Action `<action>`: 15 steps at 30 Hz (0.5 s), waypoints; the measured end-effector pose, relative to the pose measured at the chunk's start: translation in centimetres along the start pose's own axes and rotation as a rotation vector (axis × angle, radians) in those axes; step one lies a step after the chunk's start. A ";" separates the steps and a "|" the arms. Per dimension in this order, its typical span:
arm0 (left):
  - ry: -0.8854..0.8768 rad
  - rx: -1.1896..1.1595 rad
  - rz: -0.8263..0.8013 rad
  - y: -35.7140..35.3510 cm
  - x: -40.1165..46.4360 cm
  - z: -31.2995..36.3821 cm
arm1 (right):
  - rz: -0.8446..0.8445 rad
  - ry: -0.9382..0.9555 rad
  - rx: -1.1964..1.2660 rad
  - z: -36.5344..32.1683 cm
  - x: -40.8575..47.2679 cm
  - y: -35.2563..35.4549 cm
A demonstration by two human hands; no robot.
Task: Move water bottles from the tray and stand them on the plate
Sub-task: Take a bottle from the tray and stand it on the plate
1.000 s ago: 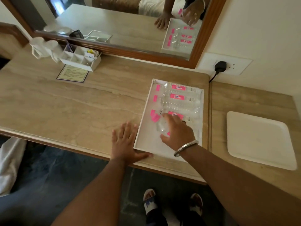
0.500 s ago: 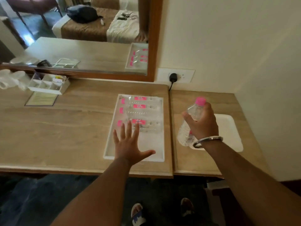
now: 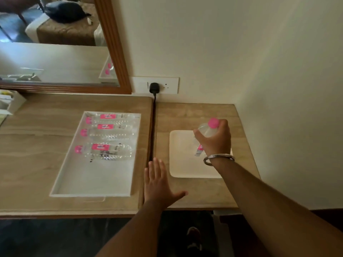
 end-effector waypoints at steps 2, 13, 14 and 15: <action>0.039 0.002 -0.017 -1.3 0.5 0.0 | -0.042 0.006 -0.017 1.2 0.5 -1.6; -0.045 -0.173 0.052 -5.2 3.2 -0.6 | -0.008 0.098 -0.143 2.3 2.0 -7.0; -0.054 -0.191 0.065 -5.2 3.3 -0.6 | 0.004 0.098 -0.149 2.3 2.1 -7.2; -0.061 -0.199 0.062 -5.4 3.3 -0.5 | 0.015 0.088 -0.153 2.3 2.1 -7.3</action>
Point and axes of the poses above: each hand's wrist, its own x-axis towards the middle knuckle, its own y-axis out of the back of the hand, z = x × y, the point moved 10 cm from there along x, towards the middle knuckle, and after that the axes turned 2 degrees about -x, right-handed, at the moved point
